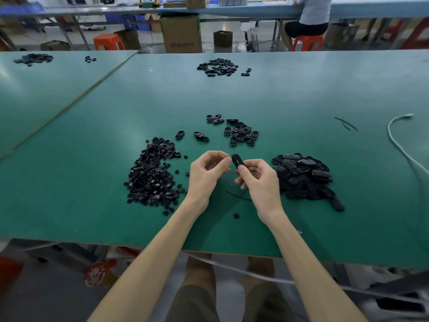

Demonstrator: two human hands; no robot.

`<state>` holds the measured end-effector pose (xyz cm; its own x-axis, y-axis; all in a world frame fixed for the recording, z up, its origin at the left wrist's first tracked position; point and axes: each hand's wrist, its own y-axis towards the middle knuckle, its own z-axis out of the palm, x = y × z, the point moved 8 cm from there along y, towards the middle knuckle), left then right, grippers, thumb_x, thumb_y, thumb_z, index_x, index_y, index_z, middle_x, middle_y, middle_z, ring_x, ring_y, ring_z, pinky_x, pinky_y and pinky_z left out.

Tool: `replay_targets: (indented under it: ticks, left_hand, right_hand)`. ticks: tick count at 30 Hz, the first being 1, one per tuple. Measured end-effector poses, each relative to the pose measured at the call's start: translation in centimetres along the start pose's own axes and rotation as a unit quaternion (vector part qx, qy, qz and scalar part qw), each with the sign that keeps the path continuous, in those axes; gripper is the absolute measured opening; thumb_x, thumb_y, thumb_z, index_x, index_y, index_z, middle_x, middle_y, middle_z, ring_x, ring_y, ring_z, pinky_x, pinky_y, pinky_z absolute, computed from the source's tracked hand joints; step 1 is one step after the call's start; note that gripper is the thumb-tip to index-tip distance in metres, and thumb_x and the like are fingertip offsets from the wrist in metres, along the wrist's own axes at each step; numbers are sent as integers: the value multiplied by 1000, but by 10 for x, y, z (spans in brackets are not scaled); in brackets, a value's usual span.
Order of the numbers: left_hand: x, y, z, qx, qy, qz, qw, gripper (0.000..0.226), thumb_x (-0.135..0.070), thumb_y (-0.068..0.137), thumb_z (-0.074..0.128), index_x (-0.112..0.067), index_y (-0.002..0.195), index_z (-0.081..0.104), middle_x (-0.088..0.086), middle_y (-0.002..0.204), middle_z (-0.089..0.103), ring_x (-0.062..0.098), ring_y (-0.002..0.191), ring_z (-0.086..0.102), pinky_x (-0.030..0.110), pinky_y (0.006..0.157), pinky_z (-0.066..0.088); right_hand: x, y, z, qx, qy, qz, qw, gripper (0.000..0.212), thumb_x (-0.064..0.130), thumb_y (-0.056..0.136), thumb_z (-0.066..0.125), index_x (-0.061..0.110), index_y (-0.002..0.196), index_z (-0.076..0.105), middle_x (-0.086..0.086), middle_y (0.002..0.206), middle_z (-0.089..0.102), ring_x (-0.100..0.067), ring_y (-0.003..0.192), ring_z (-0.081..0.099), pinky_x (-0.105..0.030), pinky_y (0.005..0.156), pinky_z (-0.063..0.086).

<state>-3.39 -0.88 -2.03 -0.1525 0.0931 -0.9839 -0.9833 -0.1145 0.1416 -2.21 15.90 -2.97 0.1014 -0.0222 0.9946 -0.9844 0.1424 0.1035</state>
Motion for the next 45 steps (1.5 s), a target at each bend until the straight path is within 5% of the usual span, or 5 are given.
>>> replay_targets:
  ticks: [17,28,45]
  left_hand:
    - [0,-1,10,53,42,14,998,6,-13,90,78,-16,92,73,0,85,73,14,76,64,26,72,52]
    - [4,1,7,38,37,-3,999,6,-15,88,81,-13,91,77,-7,80,75,3,75,66,14,72,50]
    - [4,0,7,40,29,-12,999,16,-16,86,83,-11,98,73,0,88,74,11,81,68,24,78,56]
  right_hand:
    - [-3,0,2,23,-3,9,1000,8,14,95,75,12,95,67,3,76,76,-11,68,72,-21,59,52]
    - [-1,-1,4,34,21,10,999,8,13,95,75,10,96,68,-1,81,77,-15,69,73,-23,57,53]
    - [-2,0,5,52,28,-1,998,9,8,94,75,8,95,66,0,80,76,-17,69,73,-24,57,52]
